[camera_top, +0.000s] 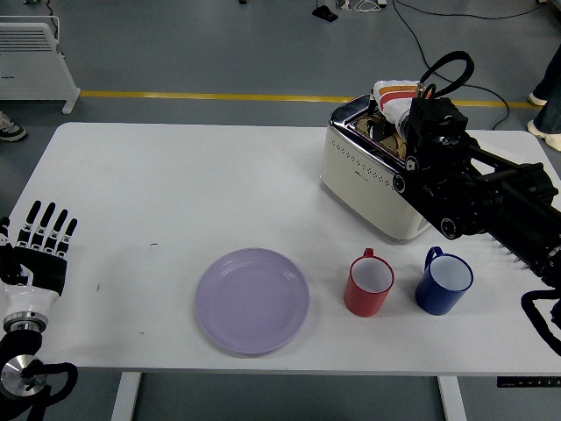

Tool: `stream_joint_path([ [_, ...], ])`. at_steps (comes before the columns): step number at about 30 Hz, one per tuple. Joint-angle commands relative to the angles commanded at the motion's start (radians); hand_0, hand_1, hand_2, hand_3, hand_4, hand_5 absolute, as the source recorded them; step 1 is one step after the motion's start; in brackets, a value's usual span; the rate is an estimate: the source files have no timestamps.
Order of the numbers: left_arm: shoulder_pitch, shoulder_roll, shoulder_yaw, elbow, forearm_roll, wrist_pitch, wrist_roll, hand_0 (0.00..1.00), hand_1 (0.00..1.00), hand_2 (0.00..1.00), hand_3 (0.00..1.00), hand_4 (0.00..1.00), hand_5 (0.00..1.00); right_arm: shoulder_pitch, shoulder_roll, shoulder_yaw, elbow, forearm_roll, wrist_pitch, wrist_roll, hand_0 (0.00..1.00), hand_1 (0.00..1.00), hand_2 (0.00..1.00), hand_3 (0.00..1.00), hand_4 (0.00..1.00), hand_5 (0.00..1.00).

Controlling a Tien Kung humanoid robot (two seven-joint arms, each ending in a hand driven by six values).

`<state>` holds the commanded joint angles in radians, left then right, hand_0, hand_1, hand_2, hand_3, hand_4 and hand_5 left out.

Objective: Push plate across desktop,pick up the break from the machine,place the break in the plate

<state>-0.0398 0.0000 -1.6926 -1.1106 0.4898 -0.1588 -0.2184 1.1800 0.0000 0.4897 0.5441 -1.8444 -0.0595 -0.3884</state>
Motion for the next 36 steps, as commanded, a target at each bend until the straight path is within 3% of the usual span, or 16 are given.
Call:
stream_joint_path([
  [6, -0.001, 0.0, 0.0, 0.001, 0.0, 0.0, 0.0, 0.807, 0.779, 0.768, 0.741, 0.556, 0.998, 0.002, 0.0, 0.003, 0.011, -0.006, -0.031, -0.006, 0.131, 0.301, 0.401, 0.491, 0.579, 0.15],
  [7, -0.001, 0.0, 0.0, 0.001, 0.0, 0.0, 0.0, 0.807, 0.777, 0.766, 0.741, 0.556, 0.998, 0.002, 0.0, 0.003, 0.012, -0.006, -0.033, -0.007, 0.096, 0.27, 0.376, 0.479, 0.514, 0.097],
  [8, -0.001, 0.0, -0.001, 0.001, 0.001, 0.0, 0.0, 0.807, 0.777, 0.766, 0.741, 0.556, 0.998, 0.002, 0.0, 0.004, 0.014, -0.003, -0.036, -0.007, 0.096, 0.27, 0.376, 0.479, 0.514, 0.097],
  [25, 0.0, 0.0, -0.006, 0.001, 0.0, 0.002, -0.001, 0.805, 0.772, 0.763, 0.74, 0.559, 0.998, 0.002, 0.0, 0.052, 0.057, -0.031, -0.048, -0.01, 0.077, 0.226, 0.353, 0.465, 0.413, 0.064],
  [36, 0.003, 0.0, 0.0, 0.002, 0.001, 0.002, -0.003, 0.805, 0.77, 0.76, 0.739, 0.559, 0.998, 0.029, -0.05, 0.12, 0.131, -0.1, -0.039, -0.019, 0.077, 0.225, 0.35, 0.463, 0.427, 0.075],
])
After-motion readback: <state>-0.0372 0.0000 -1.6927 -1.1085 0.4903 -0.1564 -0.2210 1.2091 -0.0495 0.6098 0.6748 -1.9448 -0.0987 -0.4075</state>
